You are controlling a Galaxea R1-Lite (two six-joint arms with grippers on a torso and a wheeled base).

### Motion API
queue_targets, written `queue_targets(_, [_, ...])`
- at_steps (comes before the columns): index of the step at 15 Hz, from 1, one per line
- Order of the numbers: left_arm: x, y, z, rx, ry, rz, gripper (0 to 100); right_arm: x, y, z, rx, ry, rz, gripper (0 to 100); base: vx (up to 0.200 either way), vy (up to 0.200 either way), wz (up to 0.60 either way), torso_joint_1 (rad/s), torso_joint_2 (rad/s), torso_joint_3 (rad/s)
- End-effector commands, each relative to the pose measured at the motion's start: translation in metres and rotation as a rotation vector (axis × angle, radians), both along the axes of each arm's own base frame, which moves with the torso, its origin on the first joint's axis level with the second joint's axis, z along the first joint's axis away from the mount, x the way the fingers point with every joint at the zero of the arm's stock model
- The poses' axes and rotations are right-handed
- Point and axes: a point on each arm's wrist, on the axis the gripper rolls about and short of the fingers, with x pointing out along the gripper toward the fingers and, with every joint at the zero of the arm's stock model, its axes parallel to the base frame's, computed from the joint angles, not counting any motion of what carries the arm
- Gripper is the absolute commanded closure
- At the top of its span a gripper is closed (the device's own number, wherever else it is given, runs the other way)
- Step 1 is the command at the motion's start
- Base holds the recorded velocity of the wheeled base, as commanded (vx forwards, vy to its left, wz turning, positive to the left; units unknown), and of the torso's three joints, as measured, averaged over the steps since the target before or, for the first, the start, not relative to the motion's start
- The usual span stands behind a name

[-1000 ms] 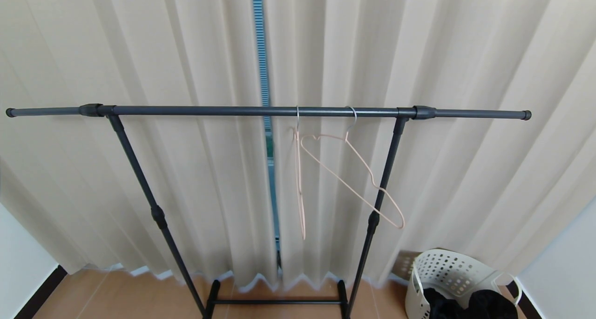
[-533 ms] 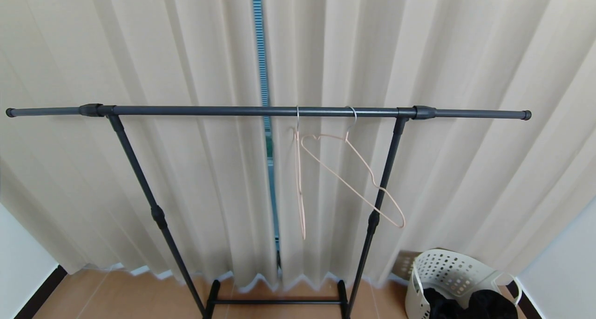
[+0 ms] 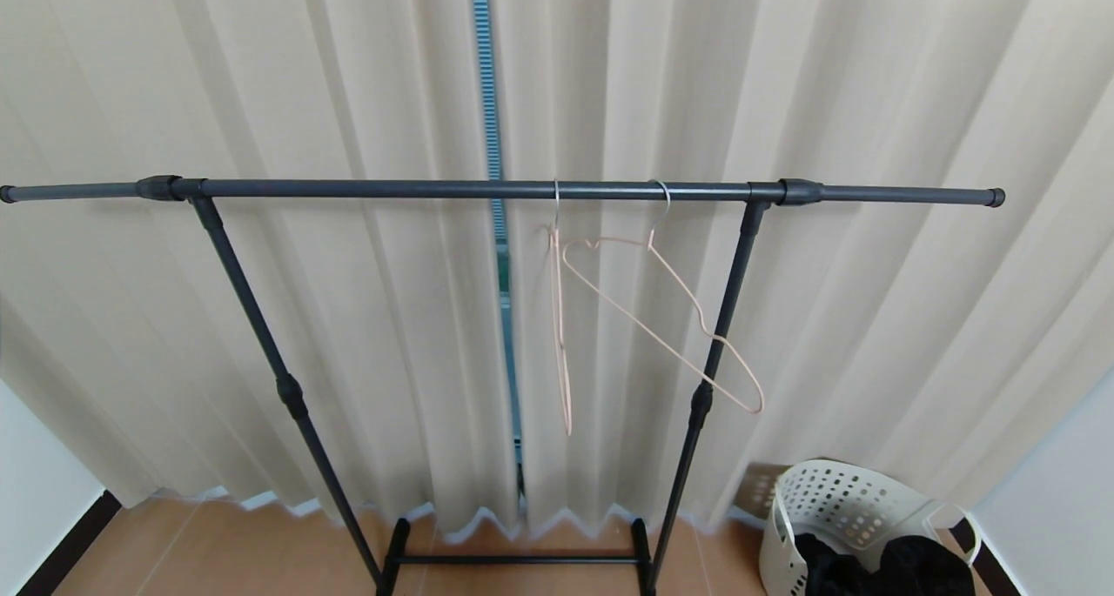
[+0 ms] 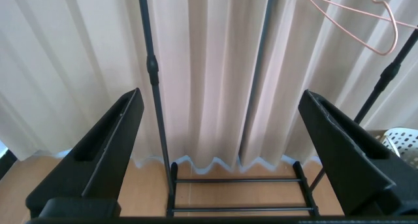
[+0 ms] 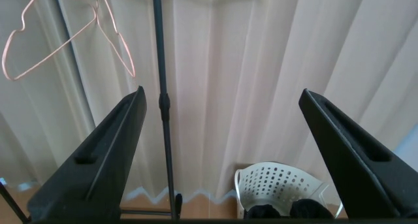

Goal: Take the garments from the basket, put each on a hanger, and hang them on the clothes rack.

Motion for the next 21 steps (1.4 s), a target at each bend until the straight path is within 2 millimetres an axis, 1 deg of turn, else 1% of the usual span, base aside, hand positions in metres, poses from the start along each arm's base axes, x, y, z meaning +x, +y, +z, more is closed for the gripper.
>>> queue_targets(1, [0.0, 0.0, 0.0001, 0.0, -0.001, 0.0, 0, 0.0, 0.0, 0.0001, -0.001, -0.001, 0.001, 0, 0.0, 0.0, 0.0, -0.154, 0.35, 0.198])
queue_targets(10, [0.0001, 0.0, 0.0001, 0.0, 0.001, 0.0, 0, 0.0, 0.0, 0.0001, -0.001, -0.001, 0.0, 0, 0.0, 0.0, 0.0, -0.161, 0.38, 0.212])
queue_targets(21, [0.0001, 0.0, 0.0001, 0.0, 0.001, 0.0, 0, 0.0, 0.0, 0.0001, 0.001, -0.001, 0.0, 0, 0.0, 0.0, 0.0, -0.206, 0.53, 0.322])
